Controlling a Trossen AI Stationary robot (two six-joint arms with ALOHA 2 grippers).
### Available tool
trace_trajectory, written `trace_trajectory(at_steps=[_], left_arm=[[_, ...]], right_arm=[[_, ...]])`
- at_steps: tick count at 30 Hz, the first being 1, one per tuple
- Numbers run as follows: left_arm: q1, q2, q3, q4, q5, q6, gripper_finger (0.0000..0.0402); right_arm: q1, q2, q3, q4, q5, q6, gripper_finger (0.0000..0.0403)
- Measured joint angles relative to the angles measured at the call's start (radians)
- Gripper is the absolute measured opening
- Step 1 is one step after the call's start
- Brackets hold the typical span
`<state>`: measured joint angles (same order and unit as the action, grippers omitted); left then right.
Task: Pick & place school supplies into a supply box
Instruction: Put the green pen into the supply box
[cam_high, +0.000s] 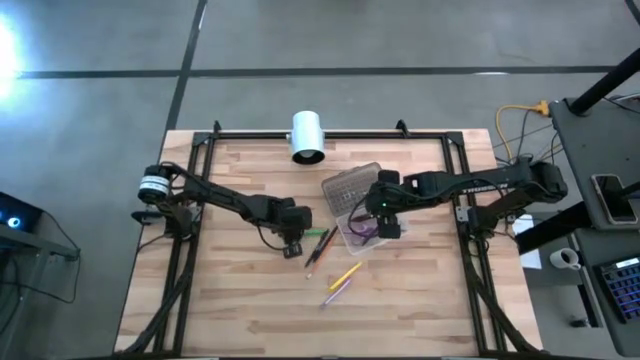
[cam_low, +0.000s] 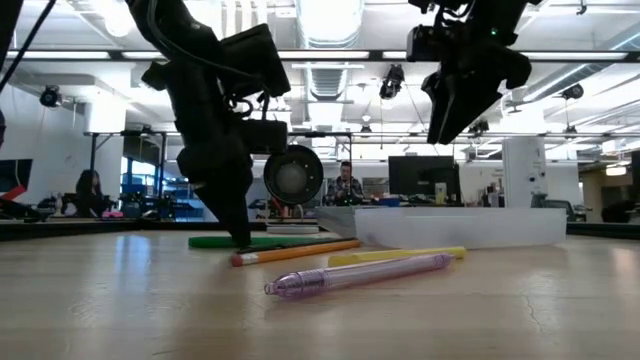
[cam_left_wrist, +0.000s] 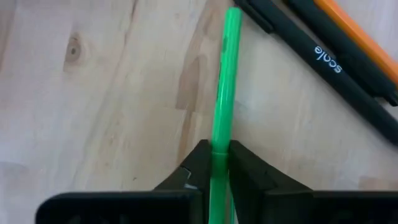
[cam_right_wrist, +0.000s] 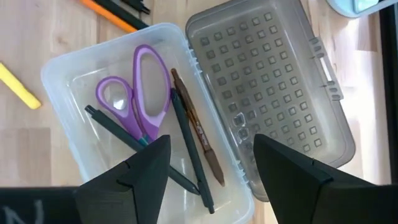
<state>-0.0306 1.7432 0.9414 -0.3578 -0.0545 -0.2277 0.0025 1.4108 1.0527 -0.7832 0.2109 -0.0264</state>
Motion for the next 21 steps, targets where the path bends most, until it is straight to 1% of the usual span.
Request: trace_trajectory(at_steps=[3, 6, 9, 13, 15, 17, 19, 21], left_arm=[[0.014, 0.003, 0.014, -0.001, 0.033, 0.002, 0.0020], [0.020, 0.005, 0.041, -0.015, 0.037, 0.002, 0.0020], [0.021, 0.000, 0.091, -0.040, 0.031, 0.002, 0.0020], [0.021, -0.004, 0.195, -0.094, 0.016, 0.003, 0.0020], [0.021, -0.004, 0.249, -0.099, -0.006, -0.001, 0.0020], [0.027, -0.004, 0.305, -0.095, -0.006, -0.026, 0.0020], [0.032, 0.019, 0.365, -0.071, -0.002, -0.042, 0.0020], [0.034, 0.070, 0.435, -0.074, 0.001, -0.044, 0.0020]], right_arm=[[0.006, -0.009, 0.000, -0.003, 0.000, 0.030, 0.0224], [0.015, -0.040, 0.000, -0.002, 0.005, 0.053, 0.0224], [0.027, -0.087, 0.000, -0.006, 0.064, 0.088, 0.0224], [0.033, -0.167, 0.000, -0.011, 0.130, 0.161, 0.0224], [0.033, -0.200, -0.001, -0.028, 0.134, 0.198, 0.0224], [0.033, -0.228, -0.003, -0.037, 0.145, 0.233, 0.0224], [0.034, -0.248, -0.006, -0.052, 0.163, 0.258, 0.0224], [0.034, -0.260, -0.010, -0.057, 0.169, 0.263, 0.0224]])
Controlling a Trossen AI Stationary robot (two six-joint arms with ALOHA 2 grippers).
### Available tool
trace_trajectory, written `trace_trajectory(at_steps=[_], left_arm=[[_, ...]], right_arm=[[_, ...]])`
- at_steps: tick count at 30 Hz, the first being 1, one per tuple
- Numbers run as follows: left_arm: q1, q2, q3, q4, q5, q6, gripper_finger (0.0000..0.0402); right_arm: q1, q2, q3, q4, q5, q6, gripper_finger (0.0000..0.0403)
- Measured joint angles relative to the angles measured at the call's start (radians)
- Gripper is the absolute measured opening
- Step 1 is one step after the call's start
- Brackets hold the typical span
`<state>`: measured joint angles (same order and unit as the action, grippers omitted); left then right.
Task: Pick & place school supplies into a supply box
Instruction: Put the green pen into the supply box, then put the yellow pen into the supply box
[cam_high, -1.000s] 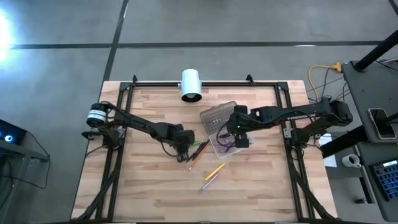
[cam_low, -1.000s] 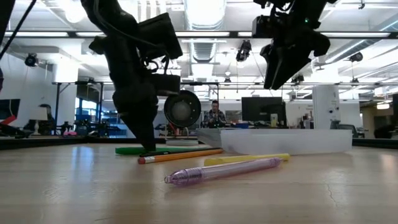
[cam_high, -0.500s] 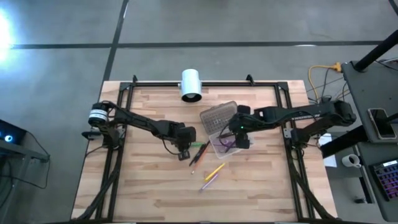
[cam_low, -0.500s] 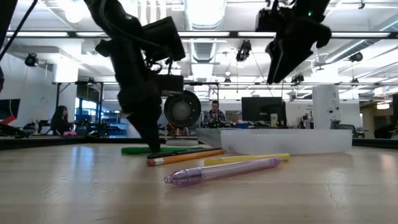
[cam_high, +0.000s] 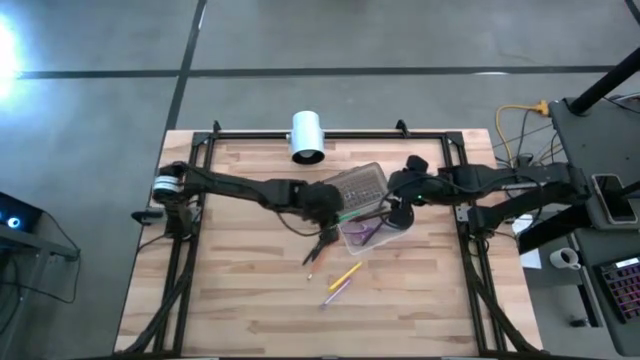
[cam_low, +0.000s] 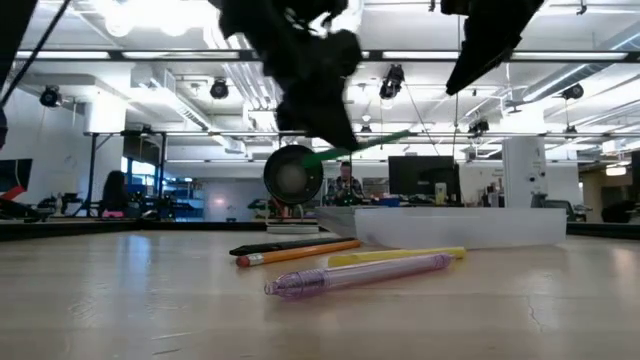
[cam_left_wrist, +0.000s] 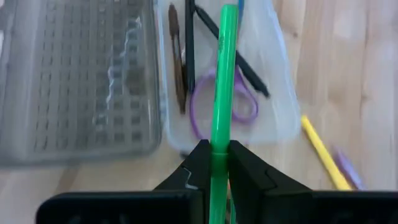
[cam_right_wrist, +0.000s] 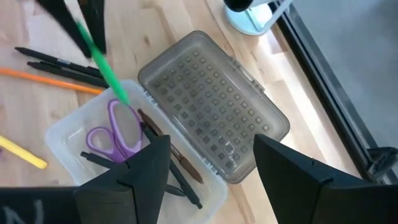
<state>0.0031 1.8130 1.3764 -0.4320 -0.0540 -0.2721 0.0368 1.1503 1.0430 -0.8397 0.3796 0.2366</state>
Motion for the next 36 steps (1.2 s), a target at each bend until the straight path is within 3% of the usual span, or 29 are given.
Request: trace_trajectory(at_steps=[4, 11, 18, 24, 29, 33, 36], left_arm=[[0.000, 0.173, 0.204, -0.042, 0.020, 0.007, 0.0020], [0.023, 0.491, 0.667, -0.284, 0.026, 0.044, 0.0020], [0.031, 0.642, 0.908, -0.441, 0.011, 0.082, 0.0091], [0.028, 0.611, 0.906, -0.507, -0.061, 0.117, 0.0159], [0.017, 0.531, 0.884, -0.607, -0.071, 0.199, 0.0178], [-0.011, 0.438, 0.766, -0.598, -0.077, 0.208, 0.0176], [-0.024, 0.330, 0.585, -0.540, -0.111, 0.164, 0.0172]], right_arm=[[0.000, -0.013, -0.002, -0.013, 0.013, 0.031, 0.0224], [0.011, -0.071, -0.002, -0.076, 0.017, 0.097, 0.0224], [0.047, -0.104, -0.025, -0.166, 0.016, 0.131, 0.0224], [0.060, -0.112, -0.068, -0.169, 0.013, 0.120, 0.0224], [0.064, -0.111, -0.092, -0.160, -0.046, 0.031, 0.0224], [0.072, -0.090, -0.099, -0.124, -0.148, -0.054, 0.0224], [0.095, -0.062, -0.099, -0.108, -0.193, -0.068, 0.0224]])
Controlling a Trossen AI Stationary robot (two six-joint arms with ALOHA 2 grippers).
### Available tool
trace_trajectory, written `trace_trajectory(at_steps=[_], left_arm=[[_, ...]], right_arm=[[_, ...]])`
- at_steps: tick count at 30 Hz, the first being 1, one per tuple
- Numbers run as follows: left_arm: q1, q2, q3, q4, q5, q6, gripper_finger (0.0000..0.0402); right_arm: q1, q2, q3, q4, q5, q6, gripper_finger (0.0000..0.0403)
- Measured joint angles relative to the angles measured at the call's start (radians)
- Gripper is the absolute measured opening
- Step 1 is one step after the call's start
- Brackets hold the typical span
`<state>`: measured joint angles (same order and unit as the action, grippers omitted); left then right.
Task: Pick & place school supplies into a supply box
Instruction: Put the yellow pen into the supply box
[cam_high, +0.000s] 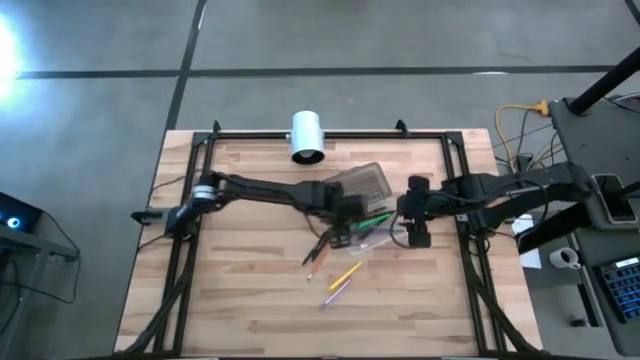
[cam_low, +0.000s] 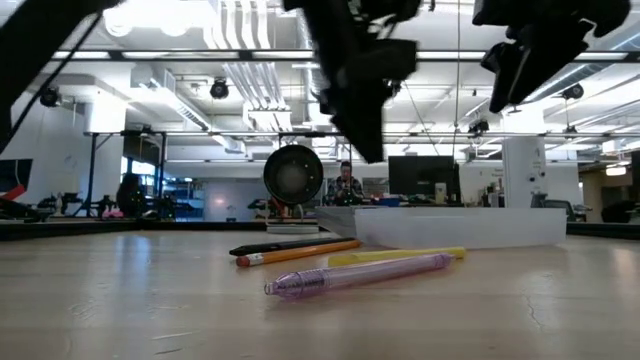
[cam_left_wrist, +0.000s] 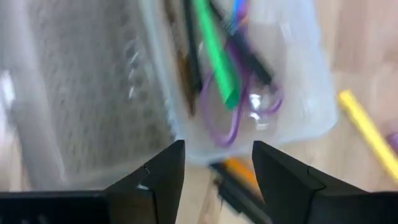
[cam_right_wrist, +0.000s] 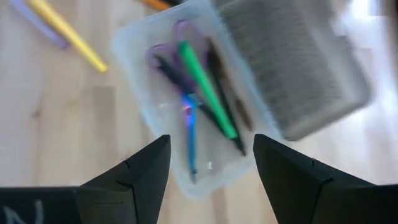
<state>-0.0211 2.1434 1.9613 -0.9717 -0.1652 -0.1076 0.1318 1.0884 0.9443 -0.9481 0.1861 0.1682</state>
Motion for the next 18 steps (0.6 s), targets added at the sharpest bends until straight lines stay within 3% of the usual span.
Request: trace_trajectory(at_steps=[10, 14, 18], left_arm=[[-0.060, -0.580, -0.863, 0.598, -0.024, -0.353, 0.0170], [-0.064, -0.761, -1.083, 0.742, -0.032, -0.444, 0.0170], [-0.071, -0.889, -1.207, 0.796, -0.054, -0.490, 0.0170]], right_arm=[[0.166, 0.197, 0.041, 0.148, -0.120, -0.079, 0.0224], [0.186, 0.319, 0.083, 0.178, -0.206, -0.076, 0.0224], [0.191, 0.442, 0.150, 0.178, -0.241, -0.107, 0.0217]])
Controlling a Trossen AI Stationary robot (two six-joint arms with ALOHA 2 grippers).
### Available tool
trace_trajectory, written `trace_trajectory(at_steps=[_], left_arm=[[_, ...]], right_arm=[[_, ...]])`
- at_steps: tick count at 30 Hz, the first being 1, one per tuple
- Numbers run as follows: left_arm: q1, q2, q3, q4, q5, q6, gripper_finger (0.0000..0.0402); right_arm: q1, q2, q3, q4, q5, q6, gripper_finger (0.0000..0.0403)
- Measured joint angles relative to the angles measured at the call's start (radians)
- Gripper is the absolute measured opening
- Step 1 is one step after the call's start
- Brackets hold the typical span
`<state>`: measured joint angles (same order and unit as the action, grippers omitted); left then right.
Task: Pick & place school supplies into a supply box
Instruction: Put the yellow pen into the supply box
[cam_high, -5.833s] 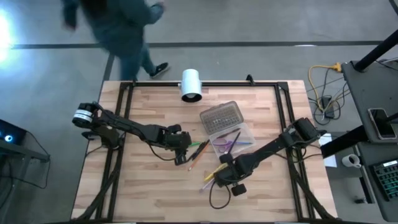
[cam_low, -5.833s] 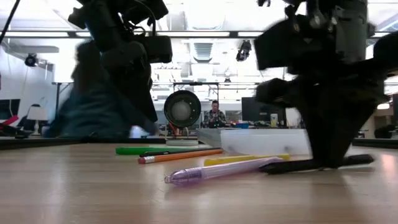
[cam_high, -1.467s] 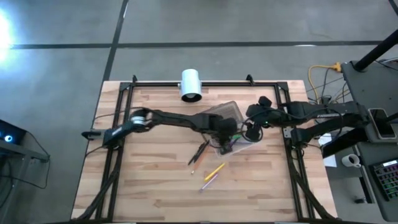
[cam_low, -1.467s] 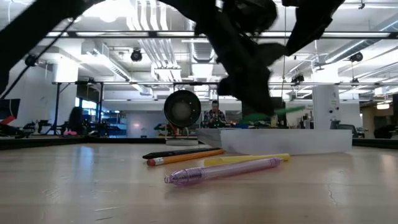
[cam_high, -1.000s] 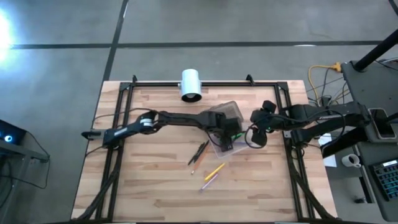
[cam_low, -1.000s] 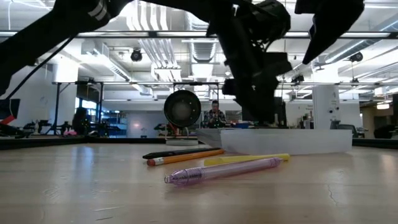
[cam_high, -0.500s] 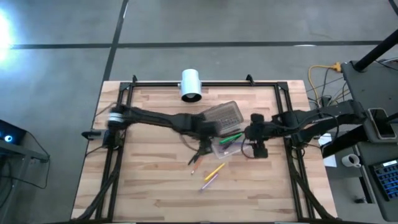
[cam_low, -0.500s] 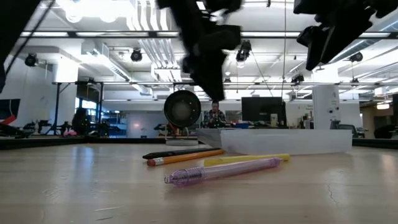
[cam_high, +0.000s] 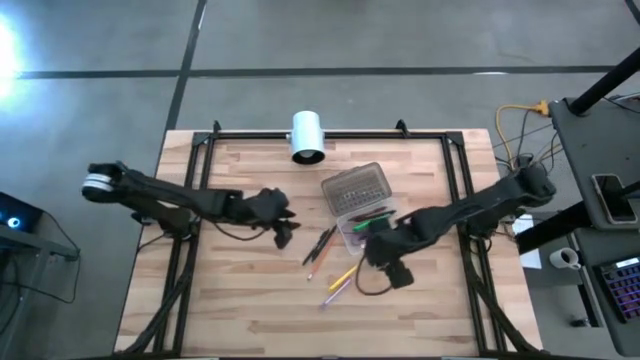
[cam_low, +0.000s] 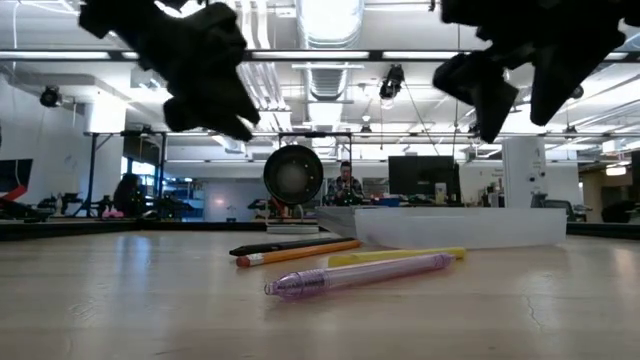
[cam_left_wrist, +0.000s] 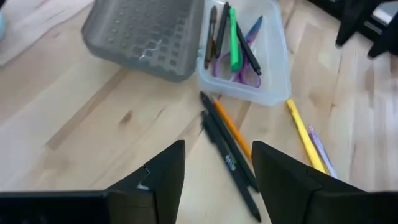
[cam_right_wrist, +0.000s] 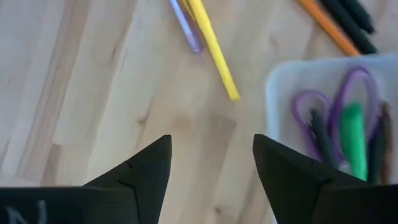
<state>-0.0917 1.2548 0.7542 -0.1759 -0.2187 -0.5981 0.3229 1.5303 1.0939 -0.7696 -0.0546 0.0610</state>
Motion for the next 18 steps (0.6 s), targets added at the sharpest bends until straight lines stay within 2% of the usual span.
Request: trace_trajectory(at_steps=[5, 13, 18], left_arm=[[0.000, -0.071, -0.067, 0.001, -0.009, -0.006, 0.0170], [-0.009, -0.080, -0.103, 0.001, -0.009, 0.028, 0.0170], [-0.021, -0.079, -0.102, -0.002, -0.008, 0.093, 0.0170]], right_arm=[[0.014, 0.145, 0.104, -0.002, -0.056, -0.034, 0.0194], [0.027, 0.304, 0.216, 0.003, -0.050, -0.038, 0.0162], [0.033, 0.380, 0.248, 0.011, 0.063, -0.040, 0.0165]])
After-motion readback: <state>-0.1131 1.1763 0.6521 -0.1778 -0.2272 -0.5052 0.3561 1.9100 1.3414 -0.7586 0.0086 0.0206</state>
